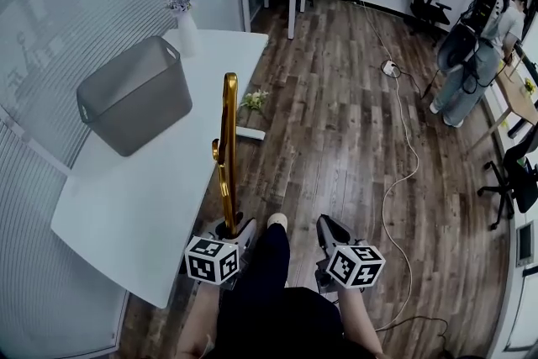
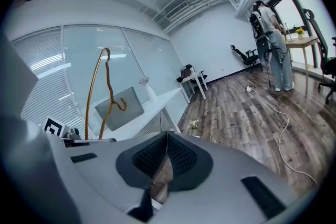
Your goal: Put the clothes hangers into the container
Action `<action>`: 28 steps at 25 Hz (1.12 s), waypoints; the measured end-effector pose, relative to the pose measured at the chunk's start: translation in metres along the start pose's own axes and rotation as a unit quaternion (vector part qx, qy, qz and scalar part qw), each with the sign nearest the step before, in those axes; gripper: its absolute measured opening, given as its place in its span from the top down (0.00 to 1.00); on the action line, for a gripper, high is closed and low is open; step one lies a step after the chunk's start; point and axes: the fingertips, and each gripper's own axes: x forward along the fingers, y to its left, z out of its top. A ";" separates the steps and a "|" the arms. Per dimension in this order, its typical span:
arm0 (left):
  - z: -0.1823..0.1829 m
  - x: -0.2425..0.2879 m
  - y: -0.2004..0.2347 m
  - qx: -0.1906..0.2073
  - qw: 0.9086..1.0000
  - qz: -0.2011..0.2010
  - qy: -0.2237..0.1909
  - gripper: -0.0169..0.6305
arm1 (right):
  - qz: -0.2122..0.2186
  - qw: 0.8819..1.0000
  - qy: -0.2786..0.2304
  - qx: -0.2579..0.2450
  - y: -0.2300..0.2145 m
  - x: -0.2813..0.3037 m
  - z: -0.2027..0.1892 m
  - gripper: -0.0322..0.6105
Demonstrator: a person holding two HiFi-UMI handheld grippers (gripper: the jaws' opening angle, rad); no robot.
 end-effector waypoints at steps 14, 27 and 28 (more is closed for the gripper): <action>0.066 0.079 0.052 -0.014 1.000 0.017 -0.007 0.75 | 0.026 0.999 0.024 0.000 -0.028 0.102 0.056 0.90; 0.143 0.158 0.114 -0.025 0.999 0.031 -0.010 0.75 | 0.048 0.998 0.037 -0.015 -0.041 0.221 0.132 0.90; 0.145 0.163 0.119 -0.028 0.999 0.032 -0.010 0.75 | 0.048 0.998 0.039 -0.017 -0.042 0.229 0.134 0.90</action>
